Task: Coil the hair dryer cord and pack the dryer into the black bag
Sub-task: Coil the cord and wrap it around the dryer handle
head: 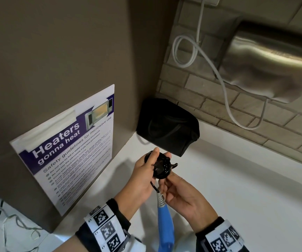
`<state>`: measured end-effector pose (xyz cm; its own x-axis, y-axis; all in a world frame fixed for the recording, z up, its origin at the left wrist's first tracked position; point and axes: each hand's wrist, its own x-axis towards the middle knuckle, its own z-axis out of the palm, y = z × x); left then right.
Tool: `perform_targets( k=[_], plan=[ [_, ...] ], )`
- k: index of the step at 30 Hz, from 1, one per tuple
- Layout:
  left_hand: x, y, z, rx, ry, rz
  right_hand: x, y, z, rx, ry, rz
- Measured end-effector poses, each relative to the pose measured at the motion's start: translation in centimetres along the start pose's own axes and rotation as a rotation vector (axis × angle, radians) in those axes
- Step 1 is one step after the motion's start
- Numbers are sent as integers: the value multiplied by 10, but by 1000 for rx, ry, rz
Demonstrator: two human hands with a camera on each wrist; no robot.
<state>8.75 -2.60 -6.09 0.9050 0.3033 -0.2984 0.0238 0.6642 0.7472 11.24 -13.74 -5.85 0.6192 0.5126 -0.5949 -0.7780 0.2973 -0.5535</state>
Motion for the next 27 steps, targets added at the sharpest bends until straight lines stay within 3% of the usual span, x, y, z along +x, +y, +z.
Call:
perform_targets(
  k=[7,12,22,27],
  plan=[
    [0,-4,-4,39,-78,-25,-8,-9,5,-157,-37,24],
    [1,-6,-6,117,16,71,-23,-15,10,-129,-106,75],
    [-5,-10,-1,193,-4,163,-27,-10,19,-321,-107,-29],
    [3,-4,-7,144,62,127,-43,-8,14,-793,-131,-187]
  ],
)
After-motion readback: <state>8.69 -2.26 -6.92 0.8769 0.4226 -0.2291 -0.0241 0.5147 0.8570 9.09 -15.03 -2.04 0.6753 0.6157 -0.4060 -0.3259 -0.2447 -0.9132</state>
